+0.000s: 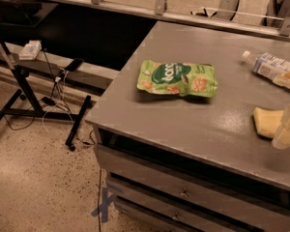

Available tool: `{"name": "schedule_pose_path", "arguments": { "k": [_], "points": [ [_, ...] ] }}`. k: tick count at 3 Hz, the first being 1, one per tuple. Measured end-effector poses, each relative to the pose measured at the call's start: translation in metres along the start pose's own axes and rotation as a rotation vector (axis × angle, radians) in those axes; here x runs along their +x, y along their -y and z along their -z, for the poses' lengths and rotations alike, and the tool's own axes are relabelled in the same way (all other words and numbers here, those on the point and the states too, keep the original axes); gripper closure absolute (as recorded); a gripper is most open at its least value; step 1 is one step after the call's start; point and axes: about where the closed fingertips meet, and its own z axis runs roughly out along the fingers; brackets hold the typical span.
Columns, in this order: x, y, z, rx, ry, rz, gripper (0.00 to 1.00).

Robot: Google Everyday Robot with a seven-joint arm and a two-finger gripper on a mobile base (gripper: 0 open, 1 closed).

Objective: Pick sponge

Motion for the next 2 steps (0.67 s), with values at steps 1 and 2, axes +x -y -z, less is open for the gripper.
{"name": "schedule_pose_path", "arguments": {
  "k": [1, 2],
  "points": [
    [0.015, -0.002, -0.011, -0.003, 0.011, -0.003, 0.0],
    [0.022, -0.004, -0.022, -0.011, 0.031, -0.006, 0.18]
  ]
}}
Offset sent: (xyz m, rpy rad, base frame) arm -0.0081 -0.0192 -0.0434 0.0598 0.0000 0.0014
